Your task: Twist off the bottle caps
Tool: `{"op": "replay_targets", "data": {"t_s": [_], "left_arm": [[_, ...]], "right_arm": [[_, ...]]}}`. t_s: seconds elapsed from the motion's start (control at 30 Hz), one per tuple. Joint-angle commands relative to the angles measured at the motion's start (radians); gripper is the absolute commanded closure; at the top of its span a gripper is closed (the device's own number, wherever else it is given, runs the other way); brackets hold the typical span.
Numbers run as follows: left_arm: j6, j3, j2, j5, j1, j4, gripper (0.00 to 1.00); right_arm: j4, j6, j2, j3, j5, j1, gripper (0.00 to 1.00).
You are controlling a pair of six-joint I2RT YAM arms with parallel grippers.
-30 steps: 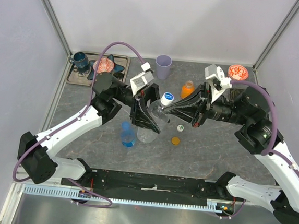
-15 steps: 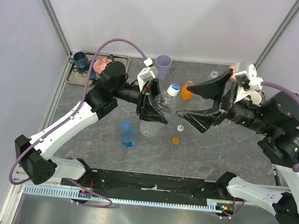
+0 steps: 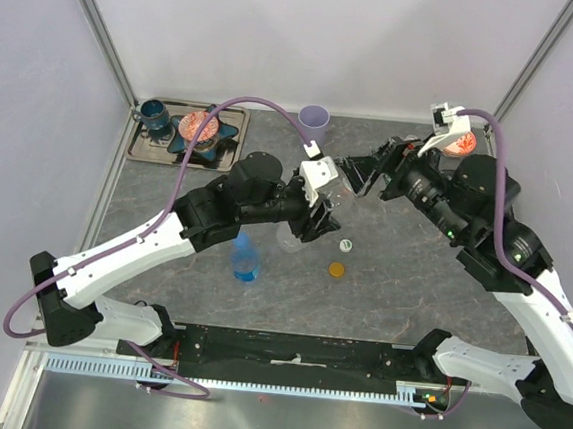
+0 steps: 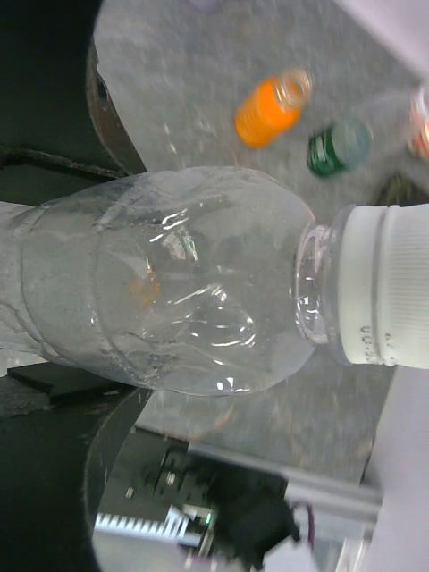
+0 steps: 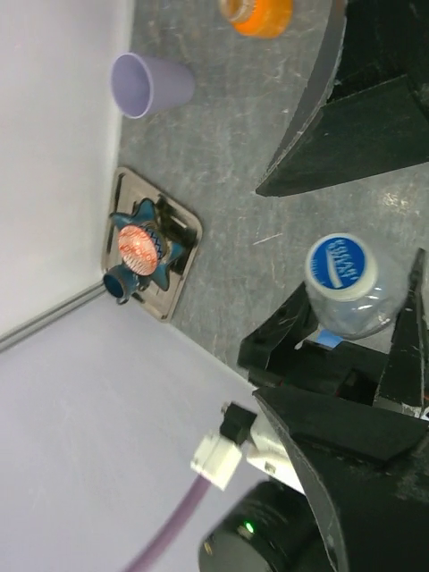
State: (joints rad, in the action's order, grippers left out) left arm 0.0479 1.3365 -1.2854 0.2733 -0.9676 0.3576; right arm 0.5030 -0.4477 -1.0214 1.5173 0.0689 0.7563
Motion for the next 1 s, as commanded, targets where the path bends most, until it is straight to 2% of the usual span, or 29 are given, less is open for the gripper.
{"op": "replay_targets", "data": {"t_s": [0.0, 0.27, 0.37, 0.5, 0.77, 0.87, 0.97], "left_arm": [[0.078, 0.003, 0.024, -0.325, -0.039, -0.060, 0.57], [0.078, -0.014, 0.023, -0.367, -0.051, -0.083, 0.57], [0.079, -0.016, 0.024, -0.368, -0.054, -0.083, 0.57], [0.083, -0.019, 0.028, -0.368, -0.054, -0.085, 0.57], [0.078, -0.030, 0.034, -0.365, -0.057, -0.092, 0.57], [0.078, -0.033, 0.035, -0.367, -0.057, -0.095, 0.57], [0.076, -0.033, 0.038, -0.367, -0.056, -0.100, 0.57]], "right_arm": [[-0.012, -0.095, -0.014, -0.016, 0.118, 0.005, 0.10], [-0.041, -0.115, -0.046, -0.052, 0.089, 0.005, 0.22], [-0.056, -0.114, -0.051, -0.068, 0.086, 0.005, 0.30], [-0.063, -0.114, -0.049, -0.077, 0.081, 0.003, 0.46], [-0.069, -0.117, -0.045, -0.101, 0.081, 0.003, 0.59], [-0.069, -0.120, -0.039, -0.111, 0.074, 0.005, 0.67], [-0.069, -0.121, -0.039, -0.120, 0.052, 0.005, 0.79]]}}
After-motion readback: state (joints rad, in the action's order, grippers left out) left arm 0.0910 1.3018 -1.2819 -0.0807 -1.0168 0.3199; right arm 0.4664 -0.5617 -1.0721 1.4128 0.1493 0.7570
